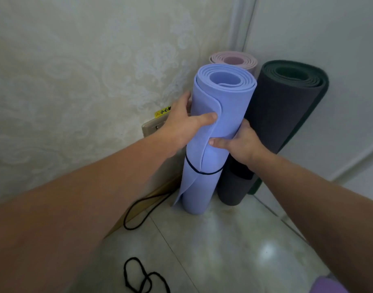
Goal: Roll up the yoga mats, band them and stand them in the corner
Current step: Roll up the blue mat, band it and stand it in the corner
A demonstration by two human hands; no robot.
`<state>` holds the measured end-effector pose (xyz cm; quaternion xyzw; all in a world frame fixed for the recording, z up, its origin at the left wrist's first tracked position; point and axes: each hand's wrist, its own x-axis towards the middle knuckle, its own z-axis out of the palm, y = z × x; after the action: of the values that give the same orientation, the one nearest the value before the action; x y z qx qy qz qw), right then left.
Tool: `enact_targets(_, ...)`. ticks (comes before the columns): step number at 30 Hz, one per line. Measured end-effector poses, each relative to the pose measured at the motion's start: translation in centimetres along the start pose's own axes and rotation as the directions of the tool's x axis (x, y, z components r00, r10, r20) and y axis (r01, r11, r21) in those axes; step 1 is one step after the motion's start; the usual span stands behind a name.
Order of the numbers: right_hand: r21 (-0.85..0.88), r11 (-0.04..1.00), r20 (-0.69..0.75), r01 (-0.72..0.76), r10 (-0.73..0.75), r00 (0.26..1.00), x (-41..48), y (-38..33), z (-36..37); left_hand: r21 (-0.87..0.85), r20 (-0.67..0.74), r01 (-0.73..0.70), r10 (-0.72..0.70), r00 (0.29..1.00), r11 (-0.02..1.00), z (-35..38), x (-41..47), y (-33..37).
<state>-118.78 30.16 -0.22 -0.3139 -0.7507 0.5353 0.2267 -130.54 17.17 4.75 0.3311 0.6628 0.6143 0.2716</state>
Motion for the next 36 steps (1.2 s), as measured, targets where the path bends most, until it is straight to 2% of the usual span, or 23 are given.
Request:
enact_targets(6, 0.023, 0.998, 0.033, 0.062, -0.063, 0.998, 0.6, -0.1, -0.5, 0.136, -0.052, -0.027, 0.034, 0.998, 0.99, -1.1, 0.3, -0.3)
enact_targets(11, 0.011, 0.995, 0.079, 0.103, -0.103, 0.992, 0.7, 0.2, 0.6, 0.294, -0.152, 0.027, 0.019, 0.988, 0.955, -1.3, 0.3, -1.6)
enact_targets(14, 0.0, 0.996, 0.087, 0.094, -0.094, 0.992, 0.5, -0.1, 0.7, 0.287, -0.167, 0.069, -0.021, 0.986, 0.955, -1.7, 0.3, -2.3)
enact_targets(18, 0.081, 0.993, 0.203, 0.089, -0.104, 0.974, -0.2, -0.2, 0.4, 0.154, -0.056, 0.047, -0.039, 0.998, 0.987, -1.7, 0.4, -1.9)
enact_targets(19, 0.11, 0.987, 0.185, 0.117, -0.136, 0.973, -0.1, 0.0, 0.7, 0.137, -0.036, 0.033, -0.028, 0.999, 0.99, -1.3, 0.3, -1.7)
enact_targets(21, 0.154, 0.977, 0.048, 0.146, -0.155, 0.987, 0.1, 0.5, 0.9, 0.117, -0.02, -0.006, 0.008, 1.0, 0.993, -0.4, 0.0, -1.5)
enact_targets(24, 0.13, 0.986, -0.104, 0.104, -0.091, 0.99, -0.2, 1.1, 0.5, 0.069, 0.007, -0.029, 0.029, 1.0, 0.997, 0.2, -0.2, -1.7)
enact_targets(27, 0.067, 0.998, -0.253, -0.013, 0.029, 0.967, -1.1, 1.6, -0.2, 0.015, 0.117, 0.039, -0.041, 0.992, 0.999, 0.5, -1.6, -3.9)
enact_targets(28, 0.056, 0.997, -0.291, -0.05, 0.064, 0.955, -1.5, 1.7, -0.3, 0.043, 0.168, 0.079, -0.085, 0.982, 0.996, 0.8, -2.5, -5.3)
enact_targets(30, 0.03, 0.993, -0.34, -0.113, 0.116, 0.933, -2.3, 1.7, -0.3, 0.217, 0.22, 0.132, -0.18, 0.959, 0.967, 1.2, -4.4, -9.0)
enact_targets(31, 0.025, 0.99, -0.361, -0.139, 0.138, 0.922, -2.9, 1.5, -0.2, 0.299, 0.228, 0.123, -0.196, 0.954, 0.946, 1.4, -5.3, -10.7)
enact_targets(36, 0.074, 0.977, -0.447, -0.201, 0.213, 0.869, -7.6, 1.2, -0.9, 0.478, 0.209, 0.076, -0.197, 0.958, 0.875, 3.4, -11.0, -14.9)
